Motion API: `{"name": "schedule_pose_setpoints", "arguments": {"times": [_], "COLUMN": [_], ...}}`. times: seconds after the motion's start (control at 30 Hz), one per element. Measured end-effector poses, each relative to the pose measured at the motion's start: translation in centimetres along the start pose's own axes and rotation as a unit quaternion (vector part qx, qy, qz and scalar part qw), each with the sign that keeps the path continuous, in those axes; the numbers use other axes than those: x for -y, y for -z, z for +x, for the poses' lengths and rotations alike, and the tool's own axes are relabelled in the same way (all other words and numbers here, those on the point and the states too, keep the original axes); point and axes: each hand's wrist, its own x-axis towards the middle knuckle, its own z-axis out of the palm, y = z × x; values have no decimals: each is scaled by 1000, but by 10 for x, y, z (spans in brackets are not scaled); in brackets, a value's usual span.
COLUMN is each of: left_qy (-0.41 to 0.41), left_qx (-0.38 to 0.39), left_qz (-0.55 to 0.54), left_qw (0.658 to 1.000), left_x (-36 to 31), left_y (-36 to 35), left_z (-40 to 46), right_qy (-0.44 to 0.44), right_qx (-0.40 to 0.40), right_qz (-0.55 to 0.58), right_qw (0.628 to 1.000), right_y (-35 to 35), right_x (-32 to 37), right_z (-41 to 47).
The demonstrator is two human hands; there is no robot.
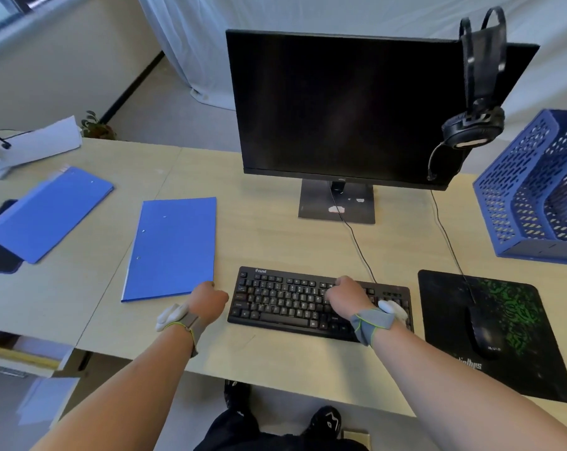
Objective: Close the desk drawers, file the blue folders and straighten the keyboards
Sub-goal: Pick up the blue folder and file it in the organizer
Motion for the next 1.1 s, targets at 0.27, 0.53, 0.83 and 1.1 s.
{"name": "schedule_pose_setpoints", "arguments": {"times": [0.27, 0.53, 0.83, 1.1], "left_qy": [16, 32, 57, 80], "left_qx": [-43, -39, -45, 2], "left_qz": [-6, -30, -16, -67], "left_qw": [999, 998, 997, 995], "left_x": [44, 74, 107, 128], "left_y": [63, 156, 190, 188], "left_z": [37, 78, 117, 151], "right_qy": [55, 63, 61, 1], "right_qx": [36, 16, 23, 40], "right_qz": [-58, -40, -47, -26], "right_qw": [996, 997, 997, 999], "right_y": [-49, -110, -170, -209], "right_x": [90, 179, 233, 242], "right_z": [0, 10, 30, 48]}}
